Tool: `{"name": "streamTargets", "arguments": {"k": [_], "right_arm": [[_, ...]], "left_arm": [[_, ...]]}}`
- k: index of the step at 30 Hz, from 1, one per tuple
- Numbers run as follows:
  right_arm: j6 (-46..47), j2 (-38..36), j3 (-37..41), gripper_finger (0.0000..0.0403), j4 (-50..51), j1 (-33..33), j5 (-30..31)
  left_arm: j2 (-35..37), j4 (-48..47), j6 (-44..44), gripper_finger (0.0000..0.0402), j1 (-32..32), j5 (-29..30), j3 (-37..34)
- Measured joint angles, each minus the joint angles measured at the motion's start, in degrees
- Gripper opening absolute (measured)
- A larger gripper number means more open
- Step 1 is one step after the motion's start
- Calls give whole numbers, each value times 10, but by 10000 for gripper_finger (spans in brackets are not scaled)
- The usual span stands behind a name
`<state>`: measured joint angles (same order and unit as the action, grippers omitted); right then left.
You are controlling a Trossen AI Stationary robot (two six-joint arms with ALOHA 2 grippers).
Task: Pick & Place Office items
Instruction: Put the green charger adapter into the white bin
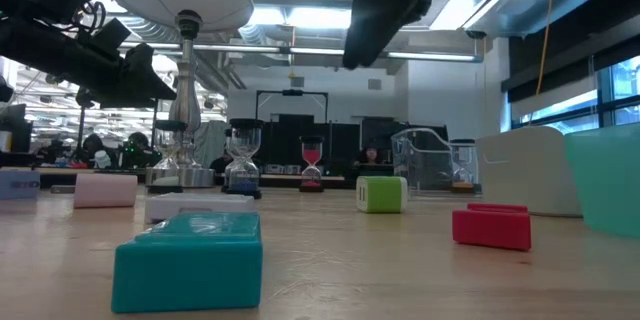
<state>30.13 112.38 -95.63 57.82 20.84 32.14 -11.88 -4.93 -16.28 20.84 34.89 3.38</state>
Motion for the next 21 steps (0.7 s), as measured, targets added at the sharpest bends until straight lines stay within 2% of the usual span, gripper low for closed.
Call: {"name": "streamTargets", "arguments": {"k": [7, 14, 21], "right_arm": [[28, 37, 0, 375, 2, -15, -6], [34, 50, 0, 375, -4, -19, -61], [-15, 49, 19, 375, -25, -19, -127]], "left_arm": [[0, 0, 0, 297, 0, 0, 0], [0, 0, 0, 297, 0, 0, 0], [0, 0, 0, 297, 0, 0, 0]]}}
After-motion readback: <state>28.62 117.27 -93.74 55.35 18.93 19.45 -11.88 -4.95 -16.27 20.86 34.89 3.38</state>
